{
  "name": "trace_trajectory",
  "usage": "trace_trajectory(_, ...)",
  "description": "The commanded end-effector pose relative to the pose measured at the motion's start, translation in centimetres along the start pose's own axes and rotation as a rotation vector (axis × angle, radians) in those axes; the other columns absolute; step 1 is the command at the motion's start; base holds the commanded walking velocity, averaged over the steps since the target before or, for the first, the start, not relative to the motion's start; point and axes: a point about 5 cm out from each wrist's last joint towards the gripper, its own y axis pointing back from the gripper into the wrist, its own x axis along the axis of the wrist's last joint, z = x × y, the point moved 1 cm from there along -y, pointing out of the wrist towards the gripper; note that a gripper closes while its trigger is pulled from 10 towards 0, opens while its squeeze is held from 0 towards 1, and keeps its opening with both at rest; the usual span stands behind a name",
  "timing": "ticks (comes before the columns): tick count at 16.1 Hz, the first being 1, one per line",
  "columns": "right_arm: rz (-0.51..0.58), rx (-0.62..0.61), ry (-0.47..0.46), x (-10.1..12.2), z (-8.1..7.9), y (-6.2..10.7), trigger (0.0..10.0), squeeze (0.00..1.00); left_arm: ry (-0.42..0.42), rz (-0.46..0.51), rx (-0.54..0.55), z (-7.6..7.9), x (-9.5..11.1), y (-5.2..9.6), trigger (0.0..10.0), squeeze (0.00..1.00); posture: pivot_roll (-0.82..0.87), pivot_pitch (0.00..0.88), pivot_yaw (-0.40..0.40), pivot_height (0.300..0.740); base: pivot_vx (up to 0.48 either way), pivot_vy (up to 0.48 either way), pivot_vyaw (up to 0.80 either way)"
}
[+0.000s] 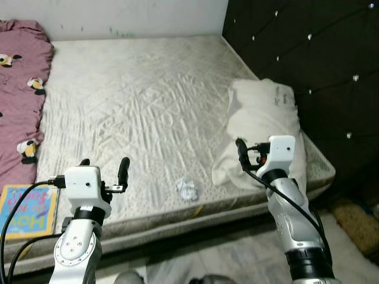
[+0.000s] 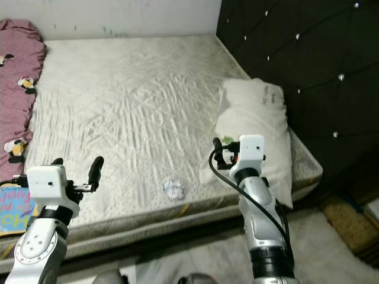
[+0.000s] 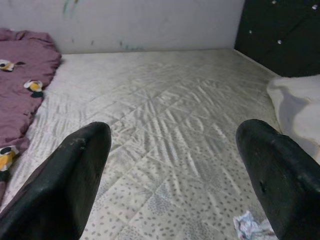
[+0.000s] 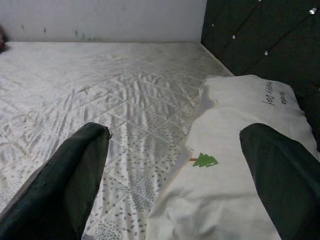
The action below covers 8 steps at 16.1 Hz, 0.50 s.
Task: Clean up the room
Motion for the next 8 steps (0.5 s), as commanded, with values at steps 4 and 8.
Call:
trace_trajectory(4, -0.009, 0.014, 0.008, -0.04, 0.06, -0.15, 10.0, 0.0, 0.005, -0.008, 0.009, 0.22, -0.25, -0.22, 10.0, 0.0, 0.03, 0.031, -0.087, 0.74, 0.0, 0.0, 0.0)
trace_trajectory(8, -0.009, 0.032, 0.008, -0.06, -0.25, -0.19, 10.0, 0.0, 0.003, -0.008, 0.01, 0.43, -0.27, -0.35, 10.0, 0.0, 0.03, 0.031, -0.088, 0.731, 0.0, 0.0, 0.0)
